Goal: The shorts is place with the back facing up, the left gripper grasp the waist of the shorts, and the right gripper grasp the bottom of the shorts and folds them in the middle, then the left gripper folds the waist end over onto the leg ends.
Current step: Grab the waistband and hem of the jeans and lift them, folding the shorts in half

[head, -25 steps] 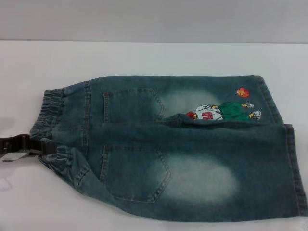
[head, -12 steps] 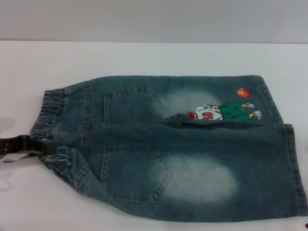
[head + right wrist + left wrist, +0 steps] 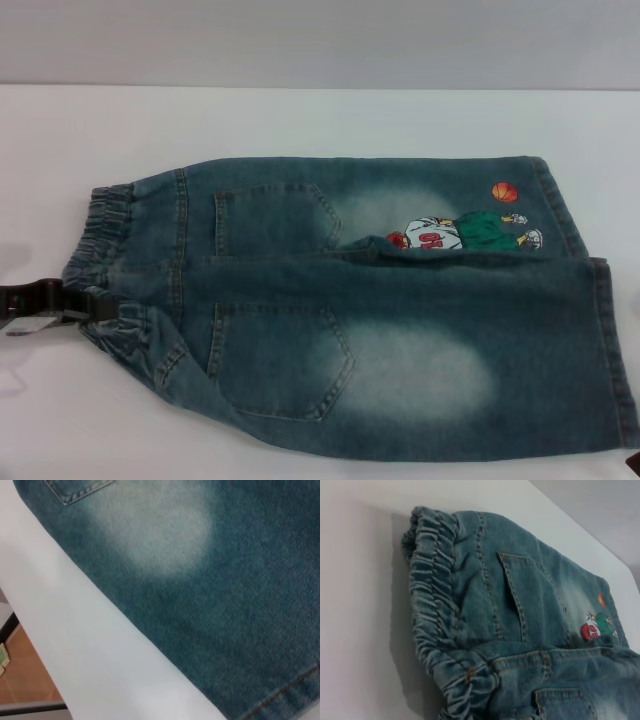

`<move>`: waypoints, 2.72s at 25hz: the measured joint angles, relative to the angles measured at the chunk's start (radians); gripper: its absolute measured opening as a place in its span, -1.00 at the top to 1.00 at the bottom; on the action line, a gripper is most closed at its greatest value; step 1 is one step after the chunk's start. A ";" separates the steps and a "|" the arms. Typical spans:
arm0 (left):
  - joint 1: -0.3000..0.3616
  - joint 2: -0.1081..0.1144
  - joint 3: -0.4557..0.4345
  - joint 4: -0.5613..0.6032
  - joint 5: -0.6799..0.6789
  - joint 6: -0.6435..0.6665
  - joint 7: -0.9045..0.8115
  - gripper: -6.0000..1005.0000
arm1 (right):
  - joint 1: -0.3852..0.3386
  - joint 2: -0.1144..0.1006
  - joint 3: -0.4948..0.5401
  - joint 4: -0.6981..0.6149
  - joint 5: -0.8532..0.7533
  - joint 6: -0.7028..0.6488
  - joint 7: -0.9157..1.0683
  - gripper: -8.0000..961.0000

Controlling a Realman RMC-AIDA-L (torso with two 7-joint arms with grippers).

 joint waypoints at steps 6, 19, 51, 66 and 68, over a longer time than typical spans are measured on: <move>-0.001 0.000 0.001 -0.004 0.000 -0.003 0.004 0.91 | 0.007 0.003 0.007 -0.005 0.005 0.008 -0.002 -0.21; -0.001 -0.002 0.005 -0.010 0.000 -0.019 0.005 0.91 | 0.017 0.010 -0.001 -0.041 0.072 -0.022 -0.016 -0.20; -0.018 -0.003 -0.022 -0.007 -0.008 -0.039 0.017 0.91 | -0.037 0.025 0.051 -0.095 0.193 -0.020 -0.142 0.98; -0.038 -0.037 -0.172 0.006 -0.096 -0.109 0.063 0.91 | -0.160 0.017 0.334 -0.070 0.668 0.074 -0.371 0.98; -0.040 -0.039 -0.172 0.005 -0.122 -0.125 0.062 0.91 | -0.172 0.017 0.338 -0.053 0.711 0.110 -0.382 0.98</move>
